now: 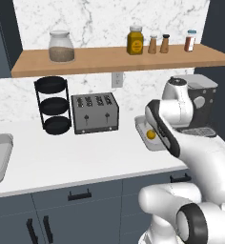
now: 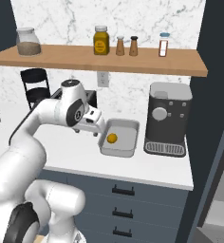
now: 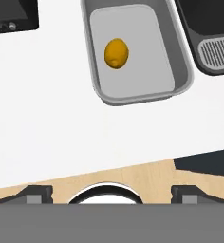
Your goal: Place one lemon and one chicken drumstick in each tupperware on the nearby counter, to pack two identical lunches.
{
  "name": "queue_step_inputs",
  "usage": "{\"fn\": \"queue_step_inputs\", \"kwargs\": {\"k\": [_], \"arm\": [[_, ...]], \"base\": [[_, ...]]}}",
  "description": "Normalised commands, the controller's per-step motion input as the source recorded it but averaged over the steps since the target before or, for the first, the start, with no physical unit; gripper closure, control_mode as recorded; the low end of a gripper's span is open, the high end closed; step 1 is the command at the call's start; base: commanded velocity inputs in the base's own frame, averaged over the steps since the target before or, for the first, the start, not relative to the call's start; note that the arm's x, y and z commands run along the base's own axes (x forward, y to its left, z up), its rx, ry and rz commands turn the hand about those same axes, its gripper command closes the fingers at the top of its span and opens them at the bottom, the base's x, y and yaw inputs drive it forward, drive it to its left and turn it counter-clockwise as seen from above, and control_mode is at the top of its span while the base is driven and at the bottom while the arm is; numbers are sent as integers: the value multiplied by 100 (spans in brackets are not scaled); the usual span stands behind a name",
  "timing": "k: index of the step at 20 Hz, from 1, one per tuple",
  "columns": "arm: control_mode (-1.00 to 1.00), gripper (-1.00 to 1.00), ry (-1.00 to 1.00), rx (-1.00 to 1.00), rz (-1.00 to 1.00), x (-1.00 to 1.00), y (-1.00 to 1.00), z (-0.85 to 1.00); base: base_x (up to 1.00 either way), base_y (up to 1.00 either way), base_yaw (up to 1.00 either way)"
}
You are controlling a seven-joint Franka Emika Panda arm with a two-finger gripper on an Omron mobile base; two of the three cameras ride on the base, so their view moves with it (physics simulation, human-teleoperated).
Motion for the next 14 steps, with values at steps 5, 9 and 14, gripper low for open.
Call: {"fn": "queue_step_inputs", "kwargs": {"k": [5,9,14], "arm": [[-100,-100,-9,3,0,-96,0,60],[-100,-100,-10,1,0,-78,0,52],[-100,-100,-3,0,0,-24,0,0]], "base": [[0,0,0],[0,0,0],[0,0,0]]}}
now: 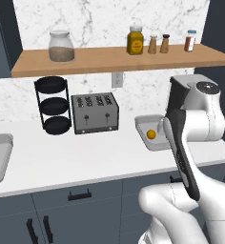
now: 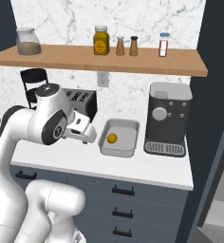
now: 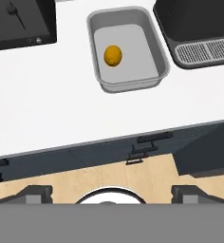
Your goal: Place one lemon and one chicken drumstick in each tupperware on the nearby counter, to pack two identical lunches.
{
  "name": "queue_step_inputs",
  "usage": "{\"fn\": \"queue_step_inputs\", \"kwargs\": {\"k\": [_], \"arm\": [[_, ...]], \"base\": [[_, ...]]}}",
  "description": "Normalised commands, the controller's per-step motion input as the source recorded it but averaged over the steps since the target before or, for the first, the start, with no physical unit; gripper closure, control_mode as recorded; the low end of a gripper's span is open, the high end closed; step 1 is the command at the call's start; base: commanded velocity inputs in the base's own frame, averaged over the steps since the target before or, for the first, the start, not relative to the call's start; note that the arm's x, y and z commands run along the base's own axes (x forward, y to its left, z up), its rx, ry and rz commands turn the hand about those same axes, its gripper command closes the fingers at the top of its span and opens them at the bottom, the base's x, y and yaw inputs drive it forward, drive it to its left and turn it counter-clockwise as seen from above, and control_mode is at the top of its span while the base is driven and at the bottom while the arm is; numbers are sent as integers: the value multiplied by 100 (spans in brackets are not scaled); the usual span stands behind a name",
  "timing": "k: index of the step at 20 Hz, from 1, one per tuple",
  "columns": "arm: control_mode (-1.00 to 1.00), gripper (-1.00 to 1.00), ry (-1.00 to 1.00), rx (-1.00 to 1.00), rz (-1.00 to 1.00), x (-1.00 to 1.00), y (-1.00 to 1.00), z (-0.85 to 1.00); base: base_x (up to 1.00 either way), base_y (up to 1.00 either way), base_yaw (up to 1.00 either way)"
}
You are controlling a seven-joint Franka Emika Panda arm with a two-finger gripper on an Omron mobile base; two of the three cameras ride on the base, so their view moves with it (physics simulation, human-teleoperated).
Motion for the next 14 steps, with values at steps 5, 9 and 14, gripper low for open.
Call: {"fn": "queue_step_inputs", "kwargs": {"k": [5,9,14], "arm": [[100,-100,0,0,0,0,0,0],[100,-100,0,0,0,0,0,0],[100,-100,0,0,0,0,0,0]], "base": [[-6,0,0],[-93,0,0],[-100,-5,-15]]}}
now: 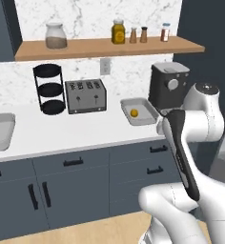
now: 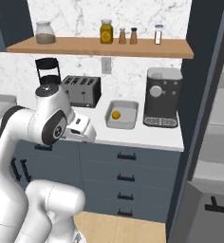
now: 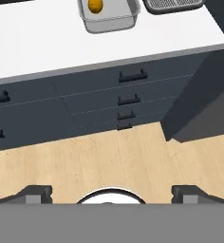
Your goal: Place one lemon and one chicken drumstick in each tupperware on the nearby counter, to pack two identical lunches.
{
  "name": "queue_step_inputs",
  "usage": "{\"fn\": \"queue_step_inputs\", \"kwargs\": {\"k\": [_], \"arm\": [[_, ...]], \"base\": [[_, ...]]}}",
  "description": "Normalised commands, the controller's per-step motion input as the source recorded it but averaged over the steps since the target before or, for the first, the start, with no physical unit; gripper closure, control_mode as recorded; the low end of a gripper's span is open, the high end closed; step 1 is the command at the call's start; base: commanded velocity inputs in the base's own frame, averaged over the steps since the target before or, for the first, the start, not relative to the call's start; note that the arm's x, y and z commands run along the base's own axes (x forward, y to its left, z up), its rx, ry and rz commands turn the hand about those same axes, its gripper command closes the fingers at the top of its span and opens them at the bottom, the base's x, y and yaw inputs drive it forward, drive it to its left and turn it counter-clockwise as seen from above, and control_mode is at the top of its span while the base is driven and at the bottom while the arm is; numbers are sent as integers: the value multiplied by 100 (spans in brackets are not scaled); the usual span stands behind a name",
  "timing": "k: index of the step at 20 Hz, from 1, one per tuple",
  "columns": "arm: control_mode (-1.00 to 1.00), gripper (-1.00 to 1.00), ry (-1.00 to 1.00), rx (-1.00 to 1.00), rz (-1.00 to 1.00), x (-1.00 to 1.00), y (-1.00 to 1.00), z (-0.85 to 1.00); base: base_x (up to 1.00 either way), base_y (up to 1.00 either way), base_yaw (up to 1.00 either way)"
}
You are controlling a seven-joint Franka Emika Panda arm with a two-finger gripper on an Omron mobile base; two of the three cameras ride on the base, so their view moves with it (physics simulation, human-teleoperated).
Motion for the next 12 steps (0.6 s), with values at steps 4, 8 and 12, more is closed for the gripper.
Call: {"fn": "queue_step_inputs", "kwargs": {"k": [4,8,12], "arm": [[100,-100,0,0,0,0,0,0],[100,-100,0,0,0,0,0,0],[100,-100,0,0,0,0,0,0]], "base": [[-87,-57,-28],[-20,-89,-15],[19,-100,28]]}}
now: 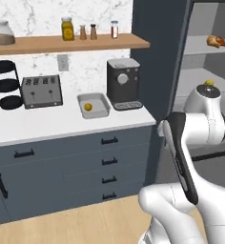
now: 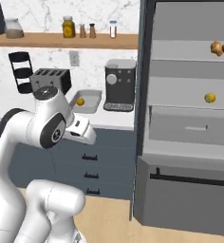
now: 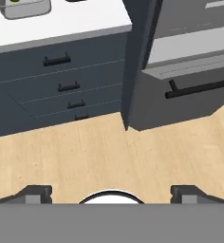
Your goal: Place one lemon and one chicken drumstick in each tupperware on the nearby counter, to pack two identical lunches.
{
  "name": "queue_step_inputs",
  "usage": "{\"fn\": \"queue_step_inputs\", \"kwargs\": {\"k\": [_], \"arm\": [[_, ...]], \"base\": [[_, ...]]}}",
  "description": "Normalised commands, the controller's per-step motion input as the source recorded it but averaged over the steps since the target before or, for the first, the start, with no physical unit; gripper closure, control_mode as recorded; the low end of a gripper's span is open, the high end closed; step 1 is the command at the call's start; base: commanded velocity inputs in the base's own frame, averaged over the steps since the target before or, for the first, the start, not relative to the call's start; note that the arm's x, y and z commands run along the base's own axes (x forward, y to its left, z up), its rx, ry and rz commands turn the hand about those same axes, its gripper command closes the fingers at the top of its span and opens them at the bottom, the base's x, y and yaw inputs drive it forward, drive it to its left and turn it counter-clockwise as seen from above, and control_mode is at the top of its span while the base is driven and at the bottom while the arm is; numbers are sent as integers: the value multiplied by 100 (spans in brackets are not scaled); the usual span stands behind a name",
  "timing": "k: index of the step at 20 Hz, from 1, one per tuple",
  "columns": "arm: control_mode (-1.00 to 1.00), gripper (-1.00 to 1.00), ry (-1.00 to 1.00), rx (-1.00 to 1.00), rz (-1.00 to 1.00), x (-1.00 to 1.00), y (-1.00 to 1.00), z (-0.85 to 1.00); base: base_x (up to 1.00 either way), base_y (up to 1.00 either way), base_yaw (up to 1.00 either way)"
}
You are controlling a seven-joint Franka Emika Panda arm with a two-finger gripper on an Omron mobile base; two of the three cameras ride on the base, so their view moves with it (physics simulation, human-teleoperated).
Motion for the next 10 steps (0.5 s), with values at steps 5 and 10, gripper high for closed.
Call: {"fn": "queue_step_inputs", "kwargs": {"k": [5,10], "arm": [[100,-100,0,0,0,0,0,0],[100,-100,0,0,0,0,0,0]], "base": [[48,-100,33],[79,-100,16]]}}
